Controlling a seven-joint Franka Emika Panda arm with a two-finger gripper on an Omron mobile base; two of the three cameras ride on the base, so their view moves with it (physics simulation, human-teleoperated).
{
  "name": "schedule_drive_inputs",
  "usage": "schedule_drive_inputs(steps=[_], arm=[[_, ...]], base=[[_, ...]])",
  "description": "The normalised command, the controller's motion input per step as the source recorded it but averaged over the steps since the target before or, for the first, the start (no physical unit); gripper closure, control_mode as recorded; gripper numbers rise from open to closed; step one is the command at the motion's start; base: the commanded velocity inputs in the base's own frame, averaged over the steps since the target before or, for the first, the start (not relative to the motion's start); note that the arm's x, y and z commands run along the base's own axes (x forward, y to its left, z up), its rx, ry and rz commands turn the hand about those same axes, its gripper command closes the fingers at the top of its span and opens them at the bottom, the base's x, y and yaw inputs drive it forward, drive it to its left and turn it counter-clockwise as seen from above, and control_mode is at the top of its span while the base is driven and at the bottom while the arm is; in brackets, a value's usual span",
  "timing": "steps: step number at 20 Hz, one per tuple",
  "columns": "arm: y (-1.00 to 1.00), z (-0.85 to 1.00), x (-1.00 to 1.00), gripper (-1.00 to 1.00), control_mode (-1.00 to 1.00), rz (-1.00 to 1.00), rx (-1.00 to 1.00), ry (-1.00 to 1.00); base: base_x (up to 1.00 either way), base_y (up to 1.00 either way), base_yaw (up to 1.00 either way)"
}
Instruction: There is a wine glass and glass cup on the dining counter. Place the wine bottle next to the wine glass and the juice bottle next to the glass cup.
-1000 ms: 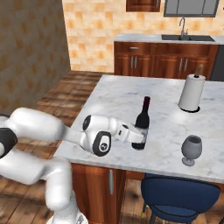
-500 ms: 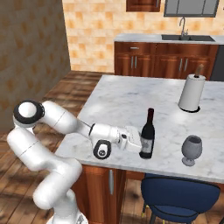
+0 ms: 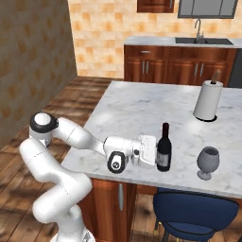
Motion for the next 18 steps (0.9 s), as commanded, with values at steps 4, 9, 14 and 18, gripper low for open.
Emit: schedule_drive_inputs(steps=[4,9,14,18], arm=[[-0.31,0.1,0.0,1.0,-1.0,-0.06,0.01,-0.18],[-0.07,-0.29,0.0,1.0,-1.0,-0.08,0.02,-0.02],[0.0,-0.67,0.0,1.0,-1.0,-0.12,0.0,0.0],[-0.02,-0.18,-0.11,-1.0,-1.0,-0.13,0.0,-0.01]], base=[[0.0,0.0,0.0],[0.0,0.0,0.0],[0.0,0.0,0.0],[0.0,0.0,0.0]])
